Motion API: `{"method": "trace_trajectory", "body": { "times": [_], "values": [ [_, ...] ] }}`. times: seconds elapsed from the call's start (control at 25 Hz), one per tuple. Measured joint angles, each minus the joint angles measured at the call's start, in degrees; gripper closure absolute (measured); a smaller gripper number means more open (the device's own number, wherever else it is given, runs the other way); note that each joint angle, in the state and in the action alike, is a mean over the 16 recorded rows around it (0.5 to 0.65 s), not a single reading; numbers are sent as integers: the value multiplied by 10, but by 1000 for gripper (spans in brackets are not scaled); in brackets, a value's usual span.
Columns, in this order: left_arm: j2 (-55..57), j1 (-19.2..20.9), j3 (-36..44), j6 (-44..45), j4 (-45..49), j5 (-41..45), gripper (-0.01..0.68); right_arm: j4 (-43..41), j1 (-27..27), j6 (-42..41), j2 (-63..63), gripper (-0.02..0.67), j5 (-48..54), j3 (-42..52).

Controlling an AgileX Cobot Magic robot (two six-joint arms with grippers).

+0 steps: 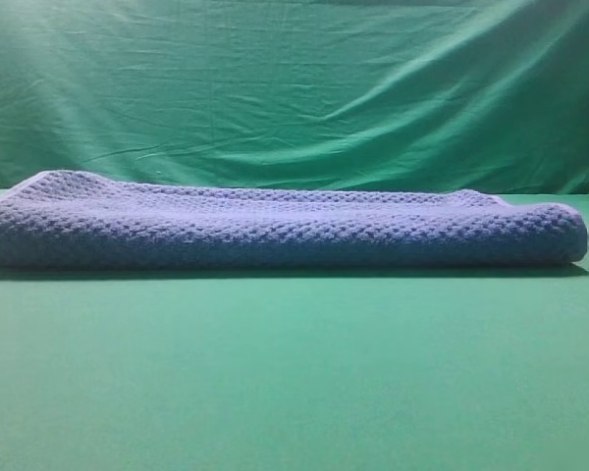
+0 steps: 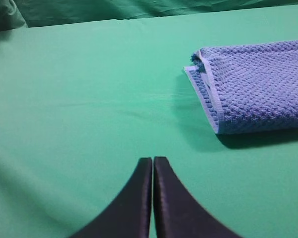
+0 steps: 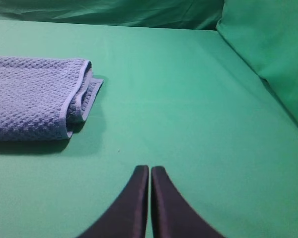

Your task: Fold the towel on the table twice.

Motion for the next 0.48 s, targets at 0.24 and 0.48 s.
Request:
{"method": "trace_trajectory", "body": {
  "times": [0.24, 0.48],
  "values": [
    [0, 0, 0, 0, 0, 0, 673, 0, 0, 0, 0, 649, 0, 0],
    [0, 0, 0, 0, 0, 0, 673, 0, 0, 0, 0, 649, 0, 0]
  ]
}}
